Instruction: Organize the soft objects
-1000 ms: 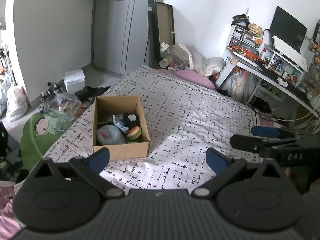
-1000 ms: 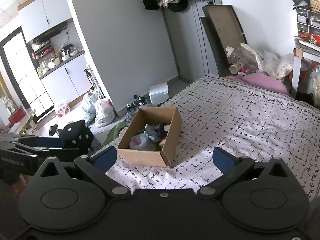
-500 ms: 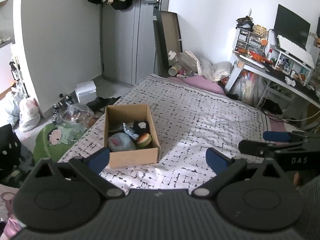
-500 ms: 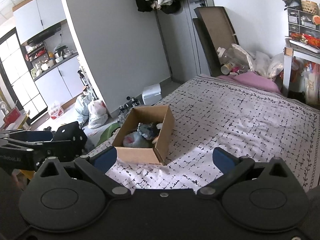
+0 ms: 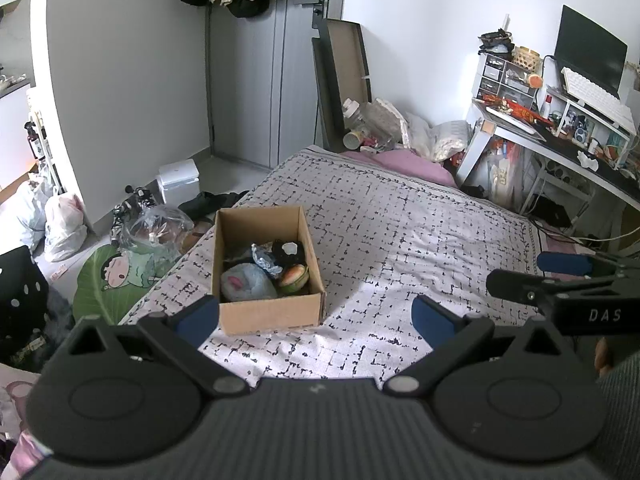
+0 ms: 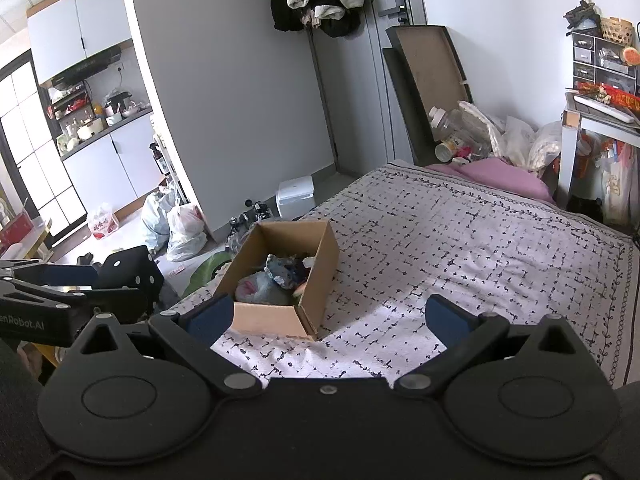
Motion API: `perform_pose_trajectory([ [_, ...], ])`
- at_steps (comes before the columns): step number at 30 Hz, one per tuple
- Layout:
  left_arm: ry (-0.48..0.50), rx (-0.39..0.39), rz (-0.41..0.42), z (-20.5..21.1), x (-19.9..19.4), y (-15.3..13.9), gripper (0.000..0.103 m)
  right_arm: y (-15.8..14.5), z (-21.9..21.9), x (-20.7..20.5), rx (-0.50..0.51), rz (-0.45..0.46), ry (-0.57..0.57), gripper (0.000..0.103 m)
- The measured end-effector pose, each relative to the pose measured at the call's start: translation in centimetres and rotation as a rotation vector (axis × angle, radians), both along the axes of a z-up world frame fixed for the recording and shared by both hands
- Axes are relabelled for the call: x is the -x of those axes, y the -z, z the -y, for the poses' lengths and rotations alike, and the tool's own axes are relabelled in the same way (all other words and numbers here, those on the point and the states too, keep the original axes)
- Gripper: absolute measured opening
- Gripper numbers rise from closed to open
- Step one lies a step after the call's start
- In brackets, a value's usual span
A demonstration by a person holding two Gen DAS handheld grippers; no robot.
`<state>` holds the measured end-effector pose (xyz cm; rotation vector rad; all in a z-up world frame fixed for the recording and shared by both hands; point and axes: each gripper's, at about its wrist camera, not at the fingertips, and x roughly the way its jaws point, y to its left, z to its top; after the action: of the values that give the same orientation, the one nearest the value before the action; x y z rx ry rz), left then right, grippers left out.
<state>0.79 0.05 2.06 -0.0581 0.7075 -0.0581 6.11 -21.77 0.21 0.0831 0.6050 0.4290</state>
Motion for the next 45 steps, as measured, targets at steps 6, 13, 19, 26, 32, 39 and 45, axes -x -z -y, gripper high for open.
perform_pose_trajectory([
  [6,-0.001,-0.002,-0.002,0.05,0.02,0.14,0.102,-0.19,-0.06,0.14,0.011,0.018,0.002,0.103],
  [13,-0.003,0.003,-0.004,0.04,-0.1,0.33,0.102,-0.28,-0.01,0.31,0.017,0.024,0.008,0.103],
  [19,-0.011,0.011,-0.007,-0.1,-0.08,0.38,0.102,-0.34,-0.07,0.36,0.018,0.023,0.009,0.103],
  [26,-0.012,0.01,-0.006,-0.13,-0.07,0.38,0.102,-0.31,-0.07,0.32,0.013,0.02,0.005,0.103],
  [32,-0.007,0.011,-0.005,-0.05,0.0,0.31,0.102,-0.28,-0.02,0.27,0.01,0.02,0.002,0.103],
  [39,-0.006,0.011,-0.004,-0.06,0.05,0.27,0.102,-0.2,0.08,0.15,0.007,0.018,0.003,0.103],
  [45,-0.008,0.014,-0.006,-0.03,0.04,0.24,0.102,-0.21,0.08,0.16,0.007,0.018,0.002,0.103],
])
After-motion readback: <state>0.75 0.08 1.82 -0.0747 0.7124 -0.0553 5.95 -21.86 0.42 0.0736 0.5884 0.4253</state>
